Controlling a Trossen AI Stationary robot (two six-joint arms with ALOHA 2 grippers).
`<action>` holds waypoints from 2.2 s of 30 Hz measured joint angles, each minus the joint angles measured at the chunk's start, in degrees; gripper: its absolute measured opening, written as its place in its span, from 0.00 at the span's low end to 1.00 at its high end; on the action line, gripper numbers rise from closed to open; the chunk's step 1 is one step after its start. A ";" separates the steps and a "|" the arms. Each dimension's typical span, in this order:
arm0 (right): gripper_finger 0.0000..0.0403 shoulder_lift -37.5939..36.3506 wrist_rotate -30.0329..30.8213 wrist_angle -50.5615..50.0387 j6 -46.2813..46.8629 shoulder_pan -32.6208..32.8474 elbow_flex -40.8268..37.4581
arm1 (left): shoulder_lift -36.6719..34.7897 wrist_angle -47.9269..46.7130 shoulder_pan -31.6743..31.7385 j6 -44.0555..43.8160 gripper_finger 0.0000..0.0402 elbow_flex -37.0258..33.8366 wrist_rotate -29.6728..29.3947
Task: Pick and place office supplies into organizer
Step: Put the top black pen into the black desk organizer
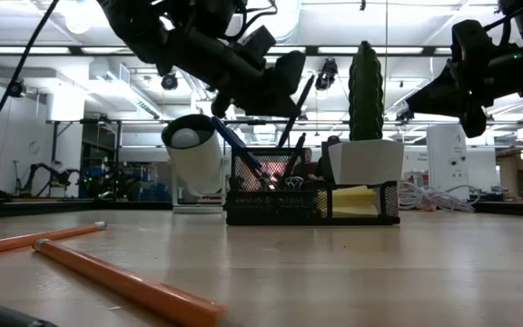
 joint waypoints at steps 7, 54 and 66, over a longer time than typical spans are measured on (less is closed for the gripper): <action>0.13 0.00 0.00 -1.54 -0.09 0.00 0.00 | 0.11 -4.09 -1.20 0.03 0.03 -0.01 0.06; 0.13 0.02 0.02 -1.44 -0.15 0.00 0.00 | 0.09 -1.27 -1.22 -1.54 0.04 -4.85 2.45; 0.13 0.02 0.05 -1.46 -0.15 0.00 0.00 | 0.09 -1.25 -1.22 -1.50 0.20 -4.85 4.51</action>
